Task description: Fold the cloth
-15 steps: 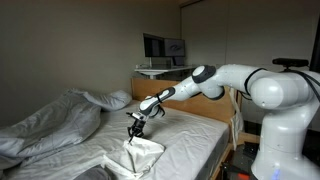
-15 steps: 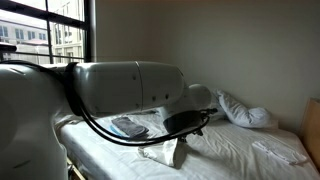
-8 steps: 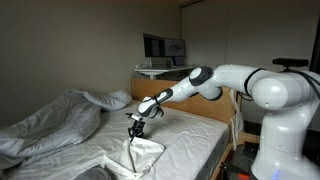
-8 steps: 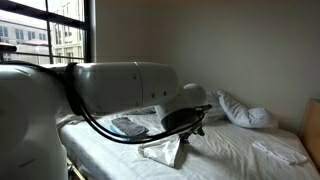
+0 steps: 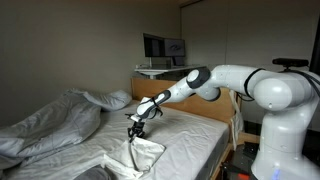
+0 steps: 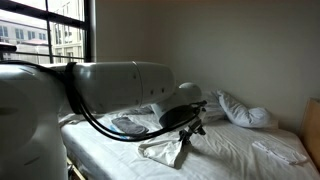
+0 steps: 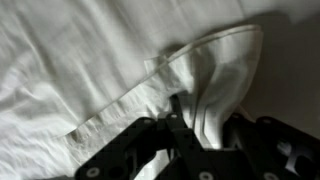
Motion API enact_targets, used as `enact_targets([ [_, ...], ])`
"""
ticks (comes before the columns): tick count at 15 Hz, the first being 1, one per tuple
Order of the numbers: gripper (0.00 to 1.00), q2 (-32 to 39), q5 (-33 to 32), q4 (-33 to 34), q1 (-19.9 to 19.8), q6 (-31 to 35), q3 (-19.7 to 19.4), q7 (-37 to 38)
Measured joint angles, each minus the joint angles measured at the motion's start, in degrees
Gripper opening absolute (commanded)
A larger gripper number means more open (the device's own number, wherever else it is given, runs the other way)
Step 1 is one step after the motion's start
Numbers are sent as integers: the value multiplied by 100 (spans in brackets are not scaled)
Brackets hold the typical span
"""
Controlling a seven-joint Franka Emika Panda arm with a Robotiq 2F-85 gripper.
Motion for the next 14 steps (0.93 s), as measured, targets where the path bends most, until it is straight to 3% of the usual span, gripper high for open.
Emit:
enact_targets([
  [5, 97, 0, 0, 94, 169, 66, -53, 0],
  [12, 100, -7, -17, 590, 526, 651, -190, 13],
  [14, 100, -61, 375, 771, 754, 938, -443, 9],
])
